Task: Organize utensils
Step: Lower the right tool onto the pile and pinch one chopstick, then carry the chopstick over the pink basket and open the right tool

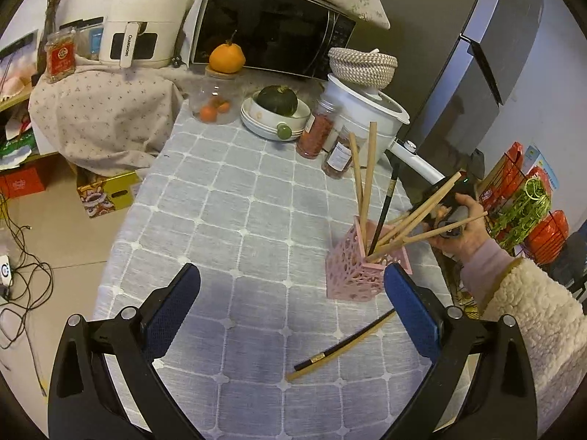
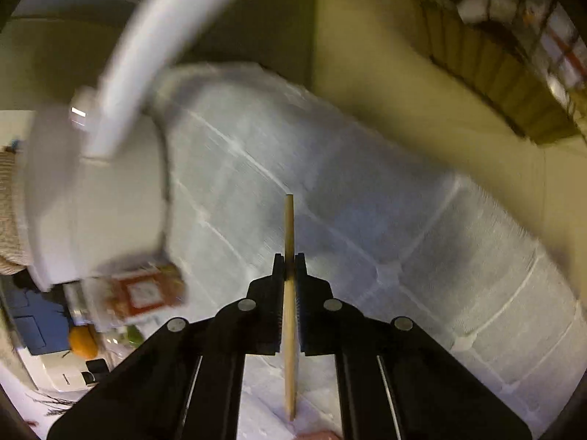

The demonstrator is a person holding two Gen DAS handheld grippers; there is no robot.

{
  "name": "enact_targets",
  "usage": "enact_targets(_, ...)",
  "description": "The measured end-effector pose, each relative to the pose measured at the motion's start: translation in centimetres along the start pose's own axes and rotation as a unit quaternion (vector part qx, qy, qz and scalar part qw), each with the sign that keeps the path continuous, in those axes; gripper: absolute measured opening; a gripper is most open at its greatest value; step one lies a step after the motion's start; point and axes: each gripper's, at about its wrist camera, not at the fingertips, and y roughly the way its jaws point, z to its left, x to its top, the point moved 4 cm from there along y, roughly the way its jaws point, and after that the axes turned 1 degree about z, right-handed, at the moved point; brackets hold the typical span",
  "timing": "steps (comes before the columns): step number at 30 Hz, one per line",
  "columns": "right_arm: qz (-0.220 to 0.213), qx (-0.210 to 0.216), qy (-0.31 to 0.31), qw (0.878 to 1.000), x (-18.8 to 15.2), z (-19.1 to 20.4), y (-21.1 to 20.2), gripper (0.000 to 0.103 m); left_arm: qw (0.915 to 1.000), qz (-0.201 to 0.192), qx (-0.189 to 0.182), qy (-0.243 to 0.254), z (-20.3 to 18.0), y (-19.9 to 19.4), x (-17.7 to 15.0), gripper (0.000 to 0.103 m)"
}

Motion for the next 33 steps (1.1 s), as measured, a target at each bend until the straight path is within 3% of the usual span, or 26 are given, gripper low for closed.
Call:
enact_targets(5, -0.065, 0.035, -0.101, 0.992, -0.7, 3.5, -5.3, 0.006, 1.0, 0.0, -0.002, 0.003, -0.4, 0.0, 0.0, 0.096)
enact_targets(13, -0.195, 0.067, -0.234, 0.95, -4.1, 8.4, -19.6, 0.006, 0.9997, -0.023, -0.002, 0.008, -1.3, -1.3, 0.1, 0.096)
enact_targets(17, -0.234, 0.09, -0.281, 0.926, -5.9, 11.2, -26.5, 0.006, 0.9991, -0.04, -0.007, 0.009, -1.7, -2.4, 0.2, 0.096)
enact_targets(23, -0.261, 0.145, -0.338, 0.892, -11.9, 13.0, -35.4, 0.006, 0.9982, -0.059, -0.003, 0.007, -1.4, -3.7, 0.3, 0.096)
enact_targets(26, -0.262, 0.148, -0.367, 0.88, -14.8, 13.4, -36.7, 0.006, 0.998, -0.063, -0.004, 0.002, -0.9, -4.3, 0.4, 0.096)
enact_targets(33, -0.231, 0.112, -0.401, 0.88, -19.5, 11.4, -32.4, 0.006, 0.9973, -0.073, -0.01, -0.007, 0.2, -5.5, 0.7, 0.096)
